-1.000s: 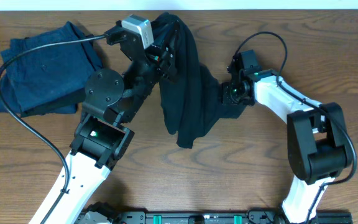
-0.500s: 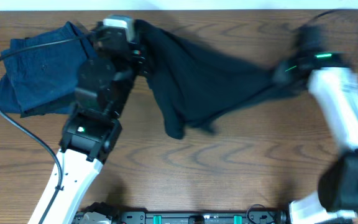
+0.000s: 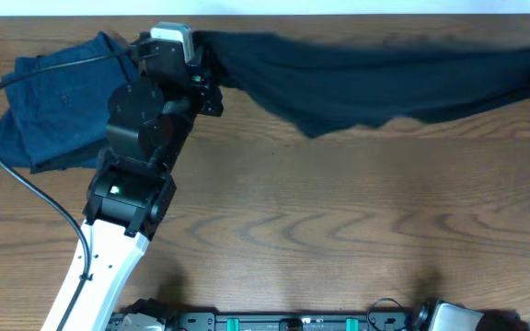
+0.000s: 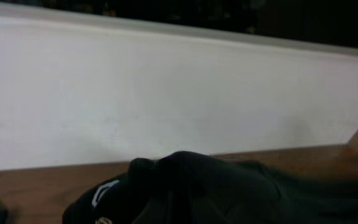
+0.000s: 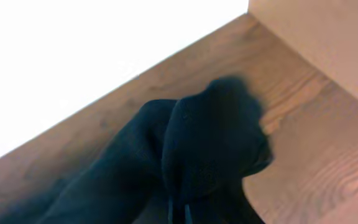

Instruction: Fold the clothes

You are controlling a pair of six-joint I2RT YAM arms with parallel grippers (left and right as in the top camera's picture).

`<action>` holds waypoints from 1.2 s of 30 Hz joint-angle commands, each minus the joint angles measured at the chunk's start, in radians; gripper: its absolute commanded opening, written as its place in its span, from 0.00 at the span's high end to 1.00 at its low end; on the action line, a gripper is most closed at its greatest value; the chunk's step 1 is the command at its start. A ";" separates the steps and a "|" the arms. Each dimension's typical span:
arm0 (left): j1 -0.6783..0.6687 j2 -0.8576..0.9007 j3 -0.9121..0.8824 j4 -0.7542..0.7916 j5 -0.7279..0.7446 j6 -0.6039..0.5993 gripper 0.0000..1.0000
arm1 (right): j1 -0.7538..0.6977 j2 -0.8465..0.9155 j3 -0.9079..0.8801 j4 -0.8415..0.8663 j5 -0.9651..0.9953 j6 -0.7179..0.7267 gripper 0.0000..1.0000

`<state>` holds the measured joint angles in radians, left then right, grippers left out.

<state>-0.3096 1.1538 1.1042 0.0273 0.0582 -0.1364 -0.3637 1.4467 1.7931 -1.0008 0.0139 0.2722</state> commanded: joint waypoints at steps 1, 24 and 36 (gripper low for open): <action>0.005 -0.024 0.042 -0.004 -0.006 0.012 0.93 | -0.010 0.006 0.000 0.007 0.045 -0.027 0.99; 0.005 -0.281 0.042 0.037 -0.261 0.012 0.93 | -0.010 -0.048 0.000 -0.027 0.028 -0.015 0.99; 0.005 0.004 0.042 0.142 -0.261 0.013 0.93 | -0.009 0.061 -0.001 -0.026 0.003 -0.015 0.99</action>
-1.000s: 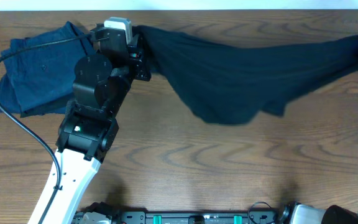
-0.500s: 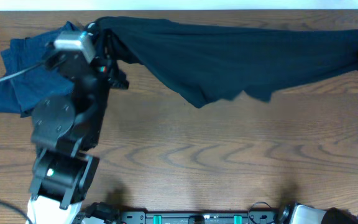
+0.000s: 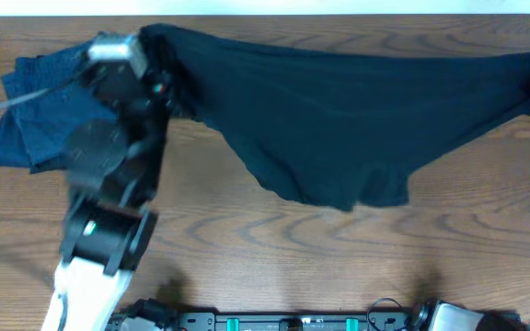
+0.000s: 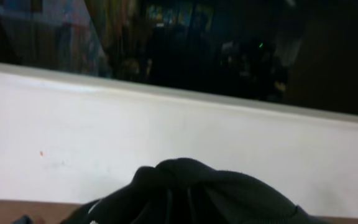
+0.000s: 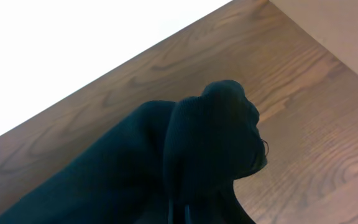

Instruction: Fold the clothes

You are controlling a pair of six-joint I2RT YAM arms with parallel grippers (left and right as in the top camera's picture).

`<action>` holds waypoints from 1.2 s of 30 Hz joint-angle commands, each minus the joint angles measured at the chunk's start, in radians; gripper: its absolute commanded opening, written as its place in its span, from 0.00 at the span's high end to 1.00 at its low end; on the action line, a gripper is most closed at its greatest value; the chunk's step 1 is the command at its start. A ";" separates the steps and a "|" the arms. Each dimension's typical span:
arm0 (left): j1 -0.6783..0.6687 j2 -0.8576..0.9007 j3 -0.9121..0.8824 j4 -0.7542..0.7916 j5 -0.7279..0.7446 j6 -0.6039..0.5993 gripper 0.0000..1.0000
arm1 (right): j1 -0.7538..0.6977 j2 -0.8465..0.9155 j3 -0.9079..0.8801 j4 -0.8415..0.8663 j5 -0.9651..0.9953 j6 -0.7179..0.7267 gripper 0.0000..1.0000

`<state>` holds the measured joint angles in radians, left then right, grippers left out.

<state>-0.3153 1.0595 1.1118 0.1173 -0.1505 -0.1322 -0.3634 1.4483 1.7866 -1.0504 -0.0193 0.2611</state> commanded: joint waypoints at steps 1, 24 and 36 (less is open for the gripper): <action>0.011 0.147 0.035 0.092 -0.052 0.009 0.93 | -0.009 0.080 0.006 0.039 0.037 -0.004 0.99; -0.074 0.389 0.170 -0.639 0.435 -0.091 0.02 | -0.016 0.259 0.004 -0.142 0.240 0.037 0.50; -0.265 0.580 0.148 -0.743 0.436 -0.241 0.02 | -0.016 0.259 0.004 -0.169 0.187 0.037 0.49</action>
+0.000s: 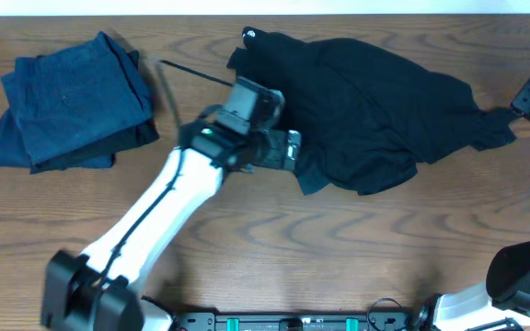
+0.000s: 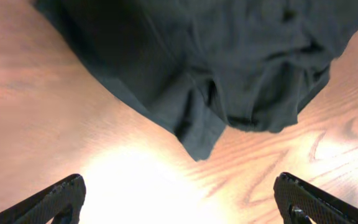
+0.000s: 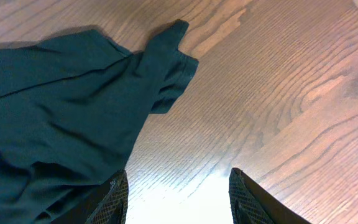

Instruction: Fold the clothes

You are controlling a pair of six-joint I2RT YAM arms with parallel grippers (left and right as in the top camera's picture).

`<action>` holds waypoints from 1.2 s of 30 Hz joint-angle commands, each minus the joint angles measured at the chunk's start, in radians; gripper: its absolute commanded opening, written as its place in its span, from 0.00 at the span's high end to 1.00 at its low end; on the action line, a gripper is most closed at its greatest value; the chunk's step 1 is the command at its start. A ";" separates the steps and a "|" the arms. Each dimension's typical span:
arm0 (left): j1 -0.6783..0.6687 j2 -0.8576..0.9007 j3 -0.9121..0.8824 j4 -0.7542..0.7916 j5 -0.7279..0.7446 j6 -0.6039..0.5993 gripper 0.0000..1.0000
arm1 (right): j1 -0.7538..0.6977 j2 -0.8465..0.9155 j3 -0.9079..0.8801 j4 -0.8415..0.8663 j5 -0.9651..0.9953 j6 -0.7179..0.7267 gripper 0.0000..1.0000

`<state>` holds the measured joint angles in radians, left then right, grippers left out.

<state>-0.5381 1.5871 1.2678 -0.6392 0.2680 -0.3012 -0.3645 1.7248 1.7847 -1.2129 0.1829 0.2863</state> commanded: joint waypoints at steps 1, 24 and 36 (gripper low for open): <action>-0.059 0.073 -0.008 0.024 0.017 -0.072 0.02 | -0.015 -0.017 0.006 -0.010 -0.015 0.012 0.50; -0.221 0.403 -0.008 0.401 0.017 -0.372 0.13 | -0.015 -0.017 0.006 -0.027 -0.015 0.012 0.49; -0.221 0.431 -0.007 0.557 0.071 -0.373 0.81 | -0.015 -0.017 0.006 -0.030 -0.015 0.012 0.50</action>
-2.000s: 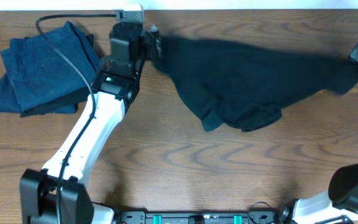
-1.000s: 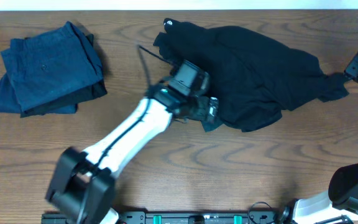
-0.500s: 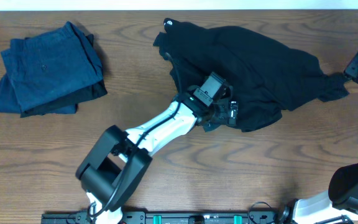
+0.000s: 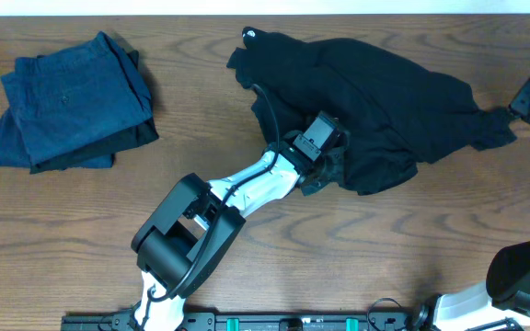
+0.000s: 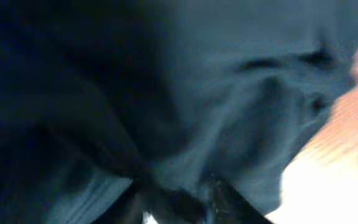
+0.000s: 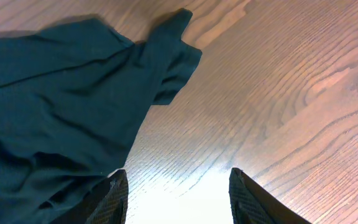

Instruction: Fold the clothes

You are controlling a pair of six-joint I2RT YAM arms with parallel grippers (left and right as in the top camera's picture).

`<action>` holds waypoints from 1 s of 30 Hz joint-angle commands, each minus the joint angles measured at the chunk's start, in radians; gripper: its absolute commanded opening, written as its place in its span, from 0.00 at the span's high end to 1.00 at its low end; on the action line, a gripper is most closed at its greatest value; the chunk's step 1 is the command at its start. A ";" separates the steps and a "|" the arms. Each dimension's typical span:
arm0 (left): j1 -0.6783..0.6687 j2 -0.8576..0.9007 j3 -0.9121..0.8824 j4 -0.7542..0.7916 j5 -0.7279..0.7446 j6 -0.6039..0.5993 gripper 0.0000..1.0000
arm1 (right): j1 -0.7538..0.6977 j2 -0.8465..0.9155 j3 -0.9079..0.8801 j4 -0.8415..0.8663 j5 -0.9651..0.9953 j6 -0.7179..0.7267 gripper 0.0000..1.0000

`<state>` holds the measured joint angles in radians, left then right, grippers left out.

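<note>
A black garment [image 4: 366, 101] lies crumpled on the wooden table [image 4: 247, 257], right of centre. My left gripper [image 4: 328, 154] is down at the garment's lower left edge. In the left wrist view dark cloth [image 5: 166, 93] fills the frame and my left gripper [image 5: 176, 208] has its fingers drawn together with a fold of it pinched between them. My right gripper hangs open at the far right, just past the garment's right tip. In the right wrist view that tip [image 6: 166, 56] lies on bare wood above my right gripper [image 6: 179, 205], nothing between the fingers.
A folded pile of blue clothes [image 4: 67, 101] sits at the table's back left. The table's far edge [image 4: 265, 13] runs along the top of the overhead view. My left arm [image 4: 237, 198] stretches across the middle of the table.
My left gripper was open over the garment's lower left edge; now it is down in the cloth and shut on a fold. The right gripper stays open, barely moved. The garment lies the same.
Both grippers held the black garment stretched along the table's back edge. It then hung wider between them. By the last earlier moment both had let go and it lay crumpled right of centre. Now the left gripper grips its lower left edge.
</note>
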<state>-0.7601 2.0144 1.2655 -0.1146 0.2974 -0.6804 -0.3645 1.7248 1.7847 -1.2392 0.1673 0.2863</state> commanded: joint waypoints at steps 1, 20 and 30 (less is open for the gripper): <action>0.002 0.001 -0.005 0.062 0.061 0.007 0.94 | -0.015 -0.017 0.006 -0.005 0.000 0.012 0.50; 0.478 -0.502 0.192 0.090 -0.298 0.195 0.94 | 0.032 -0.017 0.004 -0.047 -0.344 -0.231 0.53; 0.646 -0.515 0.188 -0.228 -0.284 0.126 0.94 | 0.286 -0.015 -0.085 -0.035 -0.372 -0.348 0.52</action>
<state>-0.1188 1.4963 1.4536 -0.3096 0.0185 -0.5350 -0.1360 1.7248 1.7458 -1.2877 -0.1741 0.0040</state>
